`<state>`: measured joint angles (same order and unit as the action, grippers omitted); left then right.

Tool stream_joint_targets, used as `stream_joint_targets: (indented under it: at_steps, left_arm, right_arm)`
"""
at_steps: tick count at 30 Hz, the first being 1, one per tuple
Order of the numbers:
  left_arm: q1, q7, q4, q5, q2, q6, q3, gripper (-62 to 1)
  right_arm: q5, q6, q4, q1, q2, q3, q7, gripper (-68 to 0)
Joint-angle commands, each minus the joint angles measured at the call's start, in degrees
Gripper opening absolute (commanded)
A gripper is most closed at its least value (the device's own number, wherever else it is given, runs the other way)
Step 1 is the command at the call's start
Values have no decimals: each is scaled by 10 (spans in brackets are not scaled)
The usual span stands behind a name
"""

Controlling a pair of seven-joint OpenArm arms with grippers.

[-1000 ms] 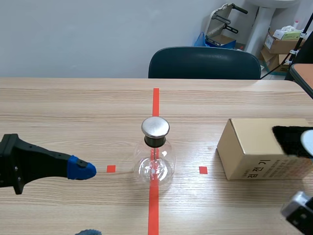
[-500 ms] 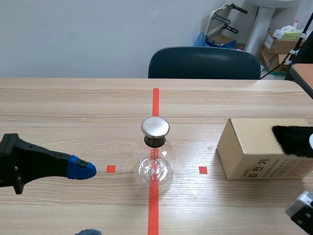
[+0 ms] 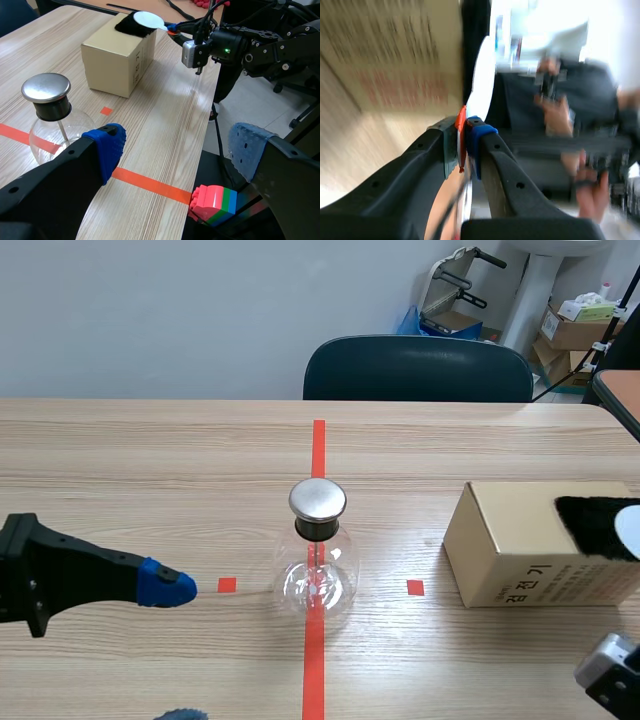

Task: Do the electroscope experiment

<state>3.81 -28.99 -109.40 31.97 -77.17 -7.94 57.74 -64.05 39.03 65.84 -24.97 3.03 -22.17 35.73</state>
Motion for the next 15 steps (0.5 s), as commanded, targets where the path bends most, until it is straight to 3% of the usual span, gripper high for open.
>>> stream_joint_targets:
  at_steps: [1, 5, 11, 15]
  left_arm:
    - [1, -10, -13, 0, 2, -2, 0, -157]
    - [1, -10, -13, 0, 2, -2, 0, -157]
    - [1, -10, -13, 0, 2, -2, 0, -157]
    - [1, -10, -13, 0, 2, -2, 0, -157]
  right_arm:
    - [0, 3, 5, -1, 4, -2, 33, -666]
    - [0, 3, 5, -1, 4, -2, 48, -666]
    - [-2, 3, 5, -1, 5, -3, 0, -666]
    - [-2, 3, 5, -1, 5, -3, -2, -666]
